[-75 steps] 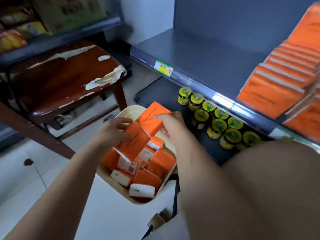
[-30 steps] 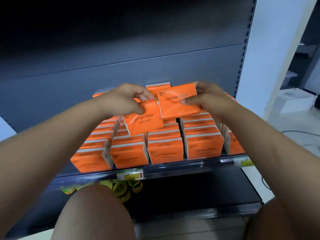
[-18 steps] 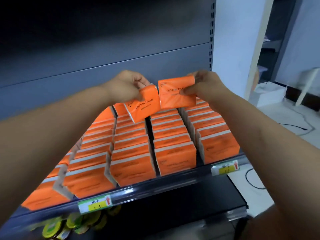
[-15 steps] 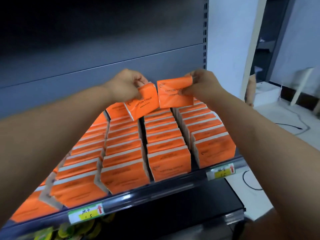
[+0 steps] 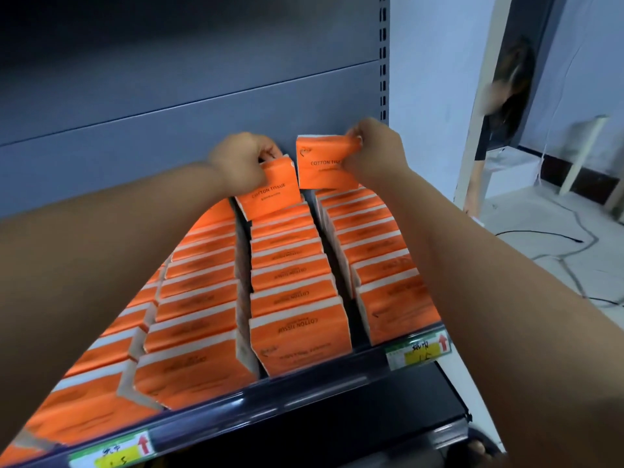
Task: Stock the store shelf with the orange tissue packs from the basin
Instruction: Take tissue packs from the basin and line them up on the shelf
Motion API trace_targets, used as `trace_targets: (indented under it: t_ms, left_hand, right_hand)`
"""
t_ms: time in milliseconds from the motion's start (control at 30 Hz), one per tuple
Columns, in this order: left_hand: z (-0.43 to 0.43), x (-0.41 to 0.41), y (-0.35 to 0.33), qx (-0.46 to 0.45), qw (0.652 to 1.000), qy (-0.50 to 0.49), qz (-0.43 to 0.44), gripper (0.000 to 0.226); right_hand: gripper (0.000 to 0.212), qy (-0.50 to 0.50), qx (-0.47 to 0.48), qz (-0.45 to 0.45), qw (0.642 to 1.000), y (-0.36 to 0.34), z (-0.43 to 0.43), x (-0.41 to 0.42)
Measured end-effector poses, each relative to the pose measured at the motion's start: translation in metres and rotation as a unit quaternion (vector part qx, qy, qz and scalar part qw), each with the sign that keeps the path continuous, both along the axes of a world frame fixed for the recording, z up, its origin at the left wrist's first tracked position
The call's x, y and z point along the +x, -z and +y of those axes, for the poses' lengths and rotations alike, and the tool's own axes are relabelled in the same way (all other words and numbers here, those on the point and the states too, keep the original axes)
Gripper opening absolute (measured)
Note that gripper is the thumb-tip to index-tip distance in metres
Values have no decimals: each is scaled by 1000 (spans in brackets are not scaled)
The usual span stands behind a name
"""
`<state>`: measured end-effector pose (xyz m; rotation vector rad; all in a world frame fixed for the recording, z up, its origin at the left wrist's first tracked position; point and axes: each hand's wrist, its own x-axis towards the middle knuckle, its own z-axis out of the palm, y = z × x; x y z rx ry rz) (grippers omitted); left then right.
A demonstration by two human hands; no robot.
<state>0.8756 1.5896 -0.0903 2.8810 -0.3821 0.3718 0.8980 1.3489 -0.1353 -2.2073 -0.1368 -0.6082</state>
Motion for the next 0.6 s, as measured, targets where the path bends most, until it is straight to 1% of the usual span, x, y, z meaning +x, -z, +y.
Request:
trace_targets:
  t_ms: [233, 400, 500, 600]
  left_hand:
    - [-6, 13, 10, 51, 998, -2, -48, 51]
    - [-4, 16, 17, 101, 993, 2, -65, 58]
    - [-4, 14, 23, 144, 984, 17, -102, 59]
    - [-3, 9, 28, 149, 981, -5, -125, 56]
  right_hand:
    - [39, 18, 10, -6, 1000, 0, -2, 14]
    - [40, 17, -15, -5, 1000, 5, 1, 18]
    - [41, 20, -33, -9, 999, 7, -1, 21]
    - [42, 25, -40, -9, 999, 8, -1, 22]
